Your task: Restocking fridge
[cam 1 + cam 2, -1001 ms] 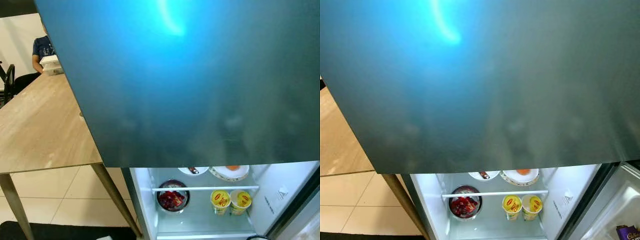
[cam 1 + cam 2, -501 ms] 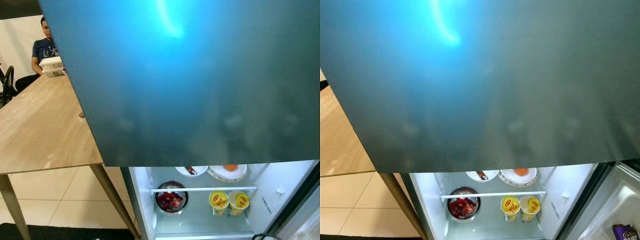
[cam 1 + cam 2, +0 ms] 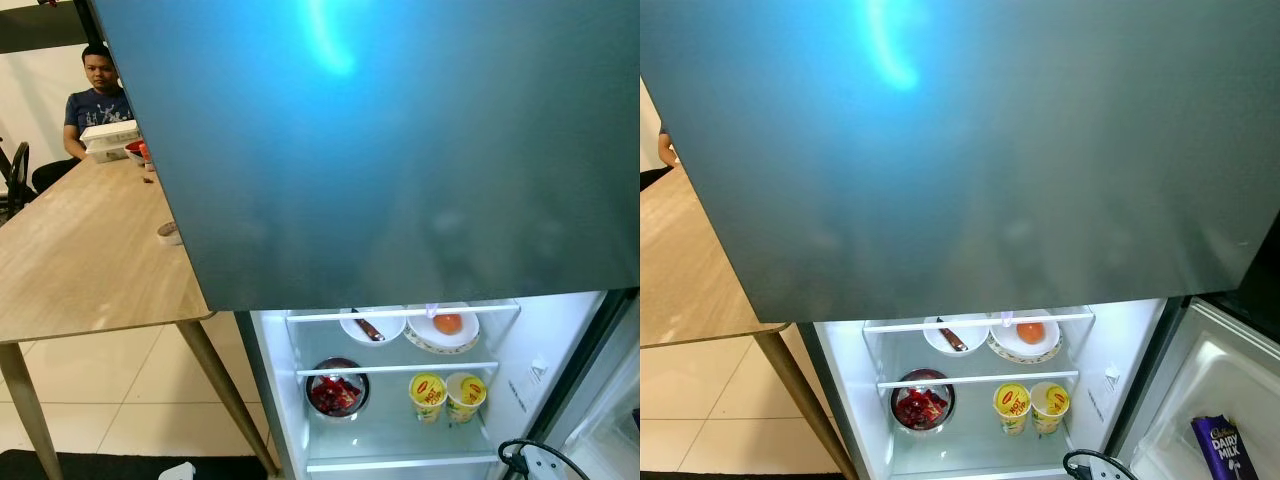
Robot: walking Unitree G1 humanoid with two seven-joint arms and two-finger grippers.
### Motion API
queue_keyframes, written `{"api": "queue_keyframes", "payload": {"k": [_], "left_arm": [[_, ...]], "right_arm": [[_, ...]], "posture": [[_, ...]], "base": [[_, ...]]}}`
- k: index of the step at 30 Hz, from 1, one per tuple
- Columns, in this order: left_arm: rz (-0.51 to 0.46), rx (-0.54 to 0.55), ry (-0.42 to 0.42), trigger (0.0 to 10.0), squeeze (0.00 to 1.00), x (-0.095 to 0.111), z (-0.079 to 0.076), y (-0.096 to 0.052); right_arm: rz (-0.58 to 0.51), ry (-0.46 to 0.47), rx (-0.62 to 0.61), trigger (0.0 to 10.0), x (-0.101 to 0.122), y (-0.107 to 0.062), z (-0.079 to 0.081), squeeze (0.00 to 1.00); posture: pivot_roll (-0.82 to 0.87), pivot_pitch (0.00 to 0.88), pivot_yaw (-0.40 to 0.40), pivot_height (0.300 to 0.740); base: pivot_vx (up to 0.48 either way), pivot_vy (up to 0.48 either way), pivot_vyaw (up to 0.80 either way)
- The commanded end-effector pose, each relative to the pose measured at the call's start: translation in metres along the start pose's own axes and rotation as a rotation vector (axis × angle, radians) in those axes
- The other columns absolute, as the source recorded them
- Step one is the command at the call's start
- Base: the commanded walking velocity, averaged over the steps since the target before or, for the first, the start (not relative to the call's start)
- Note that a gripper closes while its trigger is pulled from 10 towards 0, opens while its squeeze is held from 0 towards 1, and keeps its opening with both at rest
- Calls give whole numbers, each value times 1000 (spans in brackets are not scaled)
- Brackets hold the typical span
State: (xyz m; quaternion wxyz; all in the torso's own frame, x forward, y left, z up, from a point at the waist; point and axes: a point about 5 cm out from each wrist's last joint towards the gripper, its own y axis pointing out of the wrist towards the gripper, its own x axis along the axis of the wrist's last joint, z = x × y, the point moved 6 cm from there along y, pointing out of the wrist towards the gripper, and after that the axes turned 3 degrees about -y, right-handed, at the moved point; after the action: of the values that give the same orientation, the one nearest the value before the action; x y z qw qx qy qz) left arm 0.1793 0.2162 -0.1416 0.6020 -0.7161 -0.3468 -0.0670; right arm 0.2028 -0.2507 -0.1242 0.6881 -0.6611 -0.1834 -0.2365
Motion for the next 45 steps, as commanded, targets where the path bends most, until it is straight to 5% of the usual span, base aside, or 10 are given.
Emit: {"api": "queue_keyframes", "payload": {"k": [1,14,20,25,33,45], "left_arm": [[12,9,2,10000,0,-3,0,0],[55,8,-24,10000,0,-25,-4,-2],[29,32,-63,10000,0,-17,-2,-1],[18,-13,-52,10000,0,-15,-16,3],[37,-6,-56,10000,0,-21,-16,2],[46,-6,-24,10000,0,-21,-12,1]], "right_arm": [[39,-2,-14,10000,-12,-2,-3,0],[73,-34,-20,10000,-21,-5,-9,0],[67,-65,-3,10000,-13,-2,-3,0],[42,-149,29,10000,3,1,1,0],[81,-155,17,10000,-11,-1,-1,0],[107,-165,55,10000,-23,1,16,0]], "posture": [[-99,0,17,740],[-64,0,-15,740],[-48,0,-39,740],[-55,0,-94,740],[-64,0,-60,740],[-66,0,-34,740]], "base": [[-311,0,0],[-311,0,0],[-328,0,0],[-341,0,0],[-345,0,0],[-348,0,0]]}}
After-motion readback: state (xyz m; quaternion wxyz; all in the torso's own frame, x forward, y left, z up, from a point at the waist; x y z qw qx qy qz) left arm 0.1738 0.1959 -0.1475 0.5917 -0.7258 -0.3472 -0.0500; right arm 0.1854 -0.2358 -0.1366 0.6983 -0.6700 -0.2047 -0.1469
